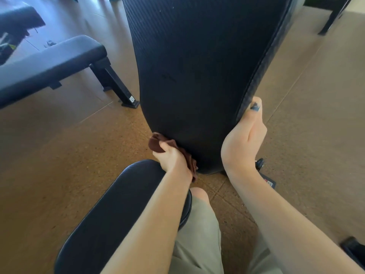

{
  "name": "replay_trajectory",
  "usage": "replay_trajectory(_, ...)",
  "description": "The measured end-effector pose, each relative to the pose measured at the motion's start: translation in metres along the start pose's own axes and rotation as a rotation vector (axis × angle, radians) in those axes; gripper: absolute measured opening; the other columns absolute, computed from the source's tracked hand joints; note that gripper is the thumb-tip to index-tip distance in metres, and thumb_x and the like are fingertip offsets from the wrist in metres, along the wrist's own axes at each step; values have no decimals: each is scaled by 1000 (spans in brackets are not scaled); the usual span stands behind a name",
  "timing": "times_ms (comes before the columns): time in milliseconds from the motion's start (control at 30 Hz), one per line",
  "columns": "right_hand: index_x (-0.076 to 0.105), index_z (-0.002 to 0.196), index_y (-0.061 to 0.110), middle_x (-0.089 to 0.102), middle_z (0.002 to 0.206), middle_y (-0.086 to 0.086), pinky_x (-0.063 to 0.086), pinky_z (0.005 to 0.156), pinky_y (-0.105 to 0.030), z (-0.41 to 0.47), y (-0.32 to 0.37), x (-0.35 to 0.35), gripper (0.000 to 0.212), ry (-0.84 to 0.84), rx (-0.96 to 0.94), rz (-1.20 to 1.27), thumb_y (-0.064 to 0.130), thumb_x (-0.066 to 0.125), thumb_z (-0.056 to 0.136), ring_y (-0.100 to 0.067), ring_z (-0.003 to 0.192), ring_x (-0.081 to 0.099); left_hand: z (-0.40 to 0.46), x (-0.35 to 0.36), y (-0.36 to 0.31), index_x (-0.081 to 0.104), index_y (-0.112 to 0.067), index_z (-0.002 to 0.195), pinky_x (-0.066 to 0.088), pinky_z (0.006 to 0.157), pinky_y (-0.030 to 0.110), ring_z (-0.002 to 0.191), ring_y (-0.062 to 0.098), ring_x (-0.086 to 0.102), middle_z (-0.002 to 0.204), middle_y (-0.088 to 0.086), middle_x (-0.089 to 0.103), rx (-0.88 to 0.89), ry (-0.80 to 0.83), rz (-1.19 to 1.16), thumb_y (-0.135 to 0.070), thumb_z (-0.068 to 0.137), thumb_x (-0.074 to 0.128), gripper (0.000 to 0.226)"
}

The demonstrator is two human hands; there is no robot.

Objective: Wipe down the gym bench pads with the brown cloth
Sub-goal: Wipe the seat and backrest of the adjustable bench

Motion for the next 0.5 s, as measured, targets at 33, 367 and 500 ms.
replay_trajectory(33, 48, 98, 35, 57, 83, 3, 42, 67, -13, 0, 1, 0, 33, 10, 5, 2, 48, 18, 102, 5, 72, 54, -12, 0, 6, 40, -43, 136, 51, 52, 27, 78, 19, 61, 107, -3, 62, -33, -8, 17, -50, 109, 36, 28)
replay_trajectory(367, 48, 95, 30, 61, 88, 7, 50, 81, -26, 2, 2, -3, 36, 102, 73, -41, 50, 19, 104, 2, 77, 58, -84, 11, 3, 45, -36, 143, 47, 105, 46, 115, 26, 58, 129, -3, 57, -17, 83, -62, -47, 107, 42, 38)
replay_trajectory(500, 51, 98, 15, 59, 82, 0, 45, 76, -34, 5, 3, -9, 42, 132, 60, -14, 43, 22, 111, 2, 70, 50, -117, 14, -33, 54, -35, 140, 49, 107, 40, 118, 17, 62, 128, -8, 64, 207, 207, -204, -43, 108, 46, 34)
Point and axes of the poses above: each hand's wrist, its own z-axis towards the middle knuckle, its own x-axis out of the palm, y = z × x, the point moved 4 cm from there along z, towards the middle knuckle
